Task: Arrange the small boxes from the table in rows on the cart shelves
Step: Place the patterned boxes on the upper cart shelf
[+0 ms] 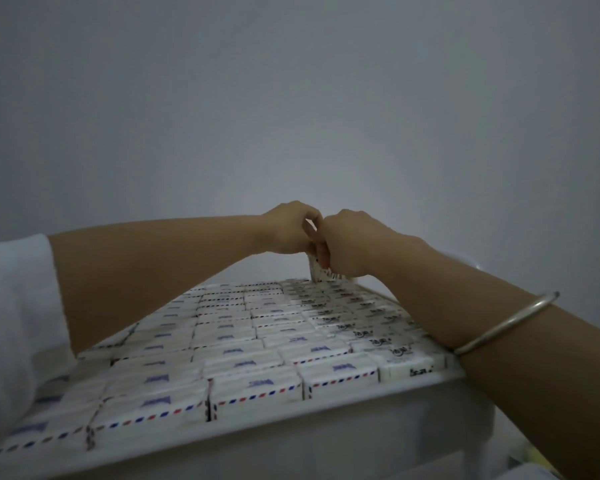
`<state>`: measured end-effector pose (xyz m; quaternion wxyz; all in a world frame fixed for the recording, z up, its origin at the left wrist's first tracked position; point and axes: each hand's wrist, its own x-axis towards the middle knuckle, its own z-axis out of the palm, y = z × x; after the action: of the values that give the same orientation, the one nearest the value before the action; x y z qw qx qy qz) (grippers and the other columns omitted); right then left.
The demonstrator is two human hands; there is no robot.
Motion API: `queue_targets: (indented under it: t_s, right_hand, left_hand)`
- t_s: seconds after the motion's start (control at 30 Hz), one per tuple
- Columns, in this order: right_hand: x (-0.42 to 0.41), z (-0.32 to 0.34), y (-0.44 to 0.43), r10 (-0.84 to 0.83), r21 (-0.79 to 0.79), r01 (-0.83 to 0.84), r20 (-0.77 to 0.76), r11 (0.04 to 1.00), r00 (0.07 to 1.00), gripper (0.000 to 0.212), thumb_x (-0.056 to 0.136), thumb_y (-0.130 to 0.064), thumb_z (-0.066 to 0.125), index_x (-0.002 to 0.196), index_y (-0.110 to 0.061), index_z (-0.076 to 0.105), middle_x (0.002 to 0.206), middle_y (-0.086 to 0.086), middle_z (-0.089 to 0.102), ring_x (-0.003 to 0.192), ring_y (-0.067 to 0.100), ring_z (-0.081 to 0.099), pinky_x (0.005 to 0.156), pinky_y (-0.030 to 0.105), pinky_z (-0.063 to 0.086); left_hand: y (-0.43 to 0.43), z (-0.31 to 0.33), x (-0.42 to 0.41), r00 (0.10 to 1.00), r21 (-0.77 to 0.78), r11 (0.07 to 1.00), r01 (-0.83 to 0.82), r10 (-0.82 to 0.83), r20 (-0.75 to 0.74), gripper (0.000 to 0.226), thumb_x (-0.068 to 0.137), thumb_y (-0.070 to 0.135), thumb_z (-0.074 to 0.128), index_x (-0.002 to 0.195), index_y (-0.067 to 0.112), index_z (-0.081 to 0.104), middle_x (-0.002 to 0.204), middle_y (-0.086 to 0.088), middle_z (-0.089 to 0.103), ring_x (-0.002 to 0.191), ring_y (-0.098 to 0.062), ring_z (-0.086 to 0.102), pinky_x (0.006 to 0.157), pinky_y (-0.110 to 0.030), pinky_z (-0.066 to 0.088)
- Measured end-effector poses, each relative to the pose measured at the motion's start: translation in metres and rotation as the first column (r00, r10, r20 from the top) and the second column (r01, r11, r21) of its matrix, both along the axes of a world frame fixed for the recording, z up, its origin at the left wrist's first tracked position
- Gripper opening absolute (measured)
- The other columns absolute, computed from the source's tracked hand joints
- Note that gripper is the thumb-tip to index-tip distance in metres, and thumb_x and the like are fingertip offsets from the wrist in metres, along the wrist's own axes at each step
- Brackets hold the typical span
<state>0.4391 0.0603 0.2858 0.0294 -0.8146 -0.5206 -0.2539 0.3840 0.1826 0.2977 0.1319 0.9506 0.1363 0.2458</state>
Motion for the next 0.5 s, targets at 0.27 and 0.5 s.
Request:
queue_targets:
  t_s: [0.27,0.5]
  right_hand:
    - [-0.010,-0.002,-0.008,-0.024,0.035,0.021,0.087,0.999,0.996,0.021,0.088,-0.005,0.054,0.105,-0.012,0.064,0.098,0.006,0.061,0.080,0.022,0.053,0.069,0.029,0.042]
    - [-0.016,0.003,-0.013,0.019,0.110,-0.034,0.130,0.993,0.991,0.028,0.086,-0.001,0.052,0.109,-0.012,0.063,0.098,0.006,0.062,0.085,0.025,0.058,0.068,0.031,0.042]
  left_hand:
    - [-0.001,-0.019,0.009,0.976,-0.103,0.995,0.007,-0.029,-0.217,0.016,0.081,0.004,0.073,0.084,0.018,0.066,0.083,0.007,0.066,0.071,-0.005,0.061,0.062,-0.015,0.049]
    - [-0.021,-0.003,-0.017,0.932,0.077,0.991,-0.108,0.128,-0.340,0.036,0.094,-0.001,0.045,0.119,0.015,0.066,0.122,0.003,0.064,0.105,-0.010,0.055,0.090,-0.017,0.043]
